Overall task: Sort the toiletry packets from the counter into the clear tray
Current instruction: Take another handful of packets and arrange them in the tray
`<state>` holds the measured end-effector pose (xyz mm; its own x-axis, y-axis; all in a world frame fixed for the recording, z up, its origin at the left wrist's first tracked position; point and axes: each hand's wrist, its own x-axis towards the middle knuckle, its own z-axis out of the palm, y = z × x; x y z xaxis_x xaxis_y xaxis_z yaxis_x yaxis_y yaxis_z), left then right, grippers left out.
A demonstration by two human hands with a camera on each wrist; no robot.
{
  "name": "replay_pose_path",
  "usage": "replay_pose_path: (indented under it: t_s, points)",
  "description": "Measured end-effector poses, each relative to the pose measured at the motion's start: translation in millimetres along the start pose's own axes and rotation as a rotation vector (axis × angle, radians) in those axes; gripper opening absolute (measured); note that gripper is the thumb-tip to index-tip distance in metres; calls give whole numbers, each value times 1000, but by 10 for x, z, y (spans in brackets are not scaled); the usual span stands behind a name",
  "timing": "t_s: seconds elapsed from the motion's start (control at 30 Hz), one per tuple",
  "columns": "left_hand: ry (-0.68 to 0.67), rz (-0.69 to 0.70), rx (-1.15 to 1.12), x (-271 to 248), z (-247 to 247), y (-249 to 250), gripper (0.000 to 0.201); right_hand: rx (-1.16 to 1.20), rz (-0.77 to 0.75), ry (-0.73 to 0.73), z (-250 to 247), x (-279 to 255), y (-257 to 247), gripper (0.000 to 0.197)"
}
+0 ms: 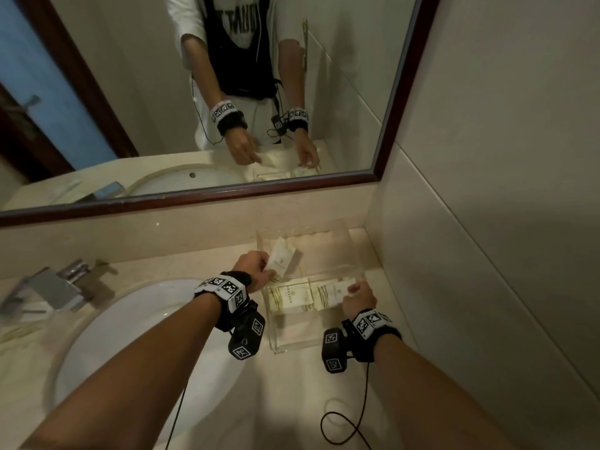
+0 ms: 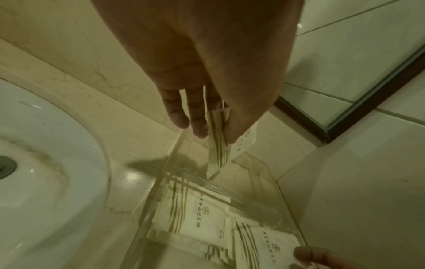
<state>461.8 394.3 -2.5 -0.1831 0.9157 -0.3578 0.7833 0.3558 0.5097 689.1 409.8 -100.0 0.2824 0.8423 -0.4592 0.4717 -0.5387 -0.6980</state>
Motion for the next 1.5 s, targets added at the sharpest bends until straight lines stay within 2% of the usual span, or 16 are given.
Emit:
replay_pose_path:
  t_s: [0.13,0.47,0.63,0.77,0.87,0.97,1.03,1.13,1.2,1.27,1.37,1.5]
  points:
    - [-16,-15,-15,46,39,-42,24,15,19,-17,42,44,48,30]
    - [-50,-38,-12,152,97,-110,27,31,-41,-45,161,132,84,37]
    - [-55,-32,-11,179,123,-65,25,-37,-73,-8,151,143,82,34]
    - [-66,-4,-20,203,120,16,23,-178,-150,39,79,139,38,29]
    - [-74,19,-7,218,142,85,23,-208,-226,6,25,196,-26,24]
    - [-72,45,10,219,179,169,22,-73,-276,-85,14,225,-138,20]
    - [-93,59,10,218,200,224,20,37,-289,-138,5,183,-254,25]
    - [-129,85,36,211,206,291,9,138,-347,-239,-31,108,-406,47]
    - [-154,91,46,212,207,307,17,167,-402,-320,-42,59,-457,62]
    - [-181,94,51,202,205,322,35,200,-420,-360,-31,21,-485,69]
    - [-210,112,59,179,196,332,40,230,-437,-367,15,16,-502,56]
    - [-236,127,48,124,179,333,29,202,-498,-364,10,-7,-491,27]
